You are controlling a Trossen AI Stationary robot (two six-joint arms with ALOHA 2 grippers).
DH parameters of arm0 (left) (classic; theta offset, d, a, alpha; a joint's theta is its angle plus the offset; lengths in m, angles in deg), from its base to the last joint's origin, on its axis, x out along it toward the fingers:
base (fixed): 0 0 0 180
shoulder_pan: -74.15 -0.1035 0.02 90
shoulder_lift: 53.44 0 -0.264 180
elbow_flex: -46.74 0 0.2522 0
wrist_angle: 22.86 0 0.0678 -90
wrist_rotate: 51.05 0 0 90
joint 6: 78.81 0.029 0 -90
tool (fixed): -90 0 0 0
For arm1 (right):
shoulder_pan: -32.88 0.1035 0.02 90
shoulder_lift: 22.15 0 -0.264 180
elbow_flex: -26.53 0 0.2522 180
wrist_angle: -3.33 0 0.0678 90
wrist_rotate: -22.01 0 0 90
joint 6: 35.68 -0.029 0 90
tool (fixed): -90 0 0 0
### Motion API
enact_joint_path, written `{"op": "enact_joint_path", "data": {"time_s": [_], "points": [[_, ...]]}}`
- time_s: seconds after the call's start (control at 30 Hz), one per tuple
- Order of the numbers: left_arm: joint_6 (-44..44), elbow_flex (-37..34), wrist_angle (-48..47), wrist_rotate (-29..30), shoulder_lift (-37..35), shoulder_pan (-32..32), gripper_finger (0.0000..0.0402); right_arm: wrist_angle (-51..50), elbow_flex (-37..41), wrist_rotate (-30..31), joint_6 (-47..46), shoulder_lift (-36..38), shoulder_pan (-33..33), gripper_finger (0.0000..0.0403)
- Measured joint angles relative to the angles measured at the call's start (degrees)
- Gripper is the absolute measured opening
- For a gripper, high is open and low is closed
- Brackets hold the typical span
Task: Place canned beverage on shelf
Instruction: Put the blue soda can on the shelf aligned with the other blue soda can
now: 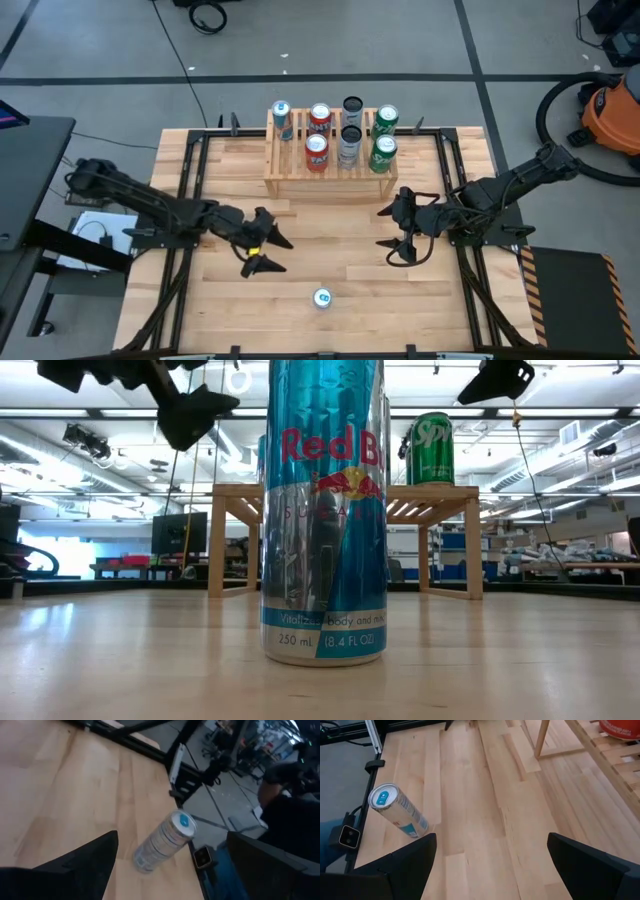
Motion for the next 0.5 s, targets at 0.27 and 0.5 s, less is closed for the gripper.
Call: {"op": "enact_joint_path", "data": {"time_s": [0.27,0.5], "points": [[2.26,0.06,7.69,0.05,3.14,3.33,0.0373,-0.01,0.0,-0.16,0.81,0.0,0.0,0.039],[1.05,9.0,-3.76,3.95,8.01,5.15,0.0373,0.01,0.0,-0.18,3.19,0.01,0.0,0.039]]}}
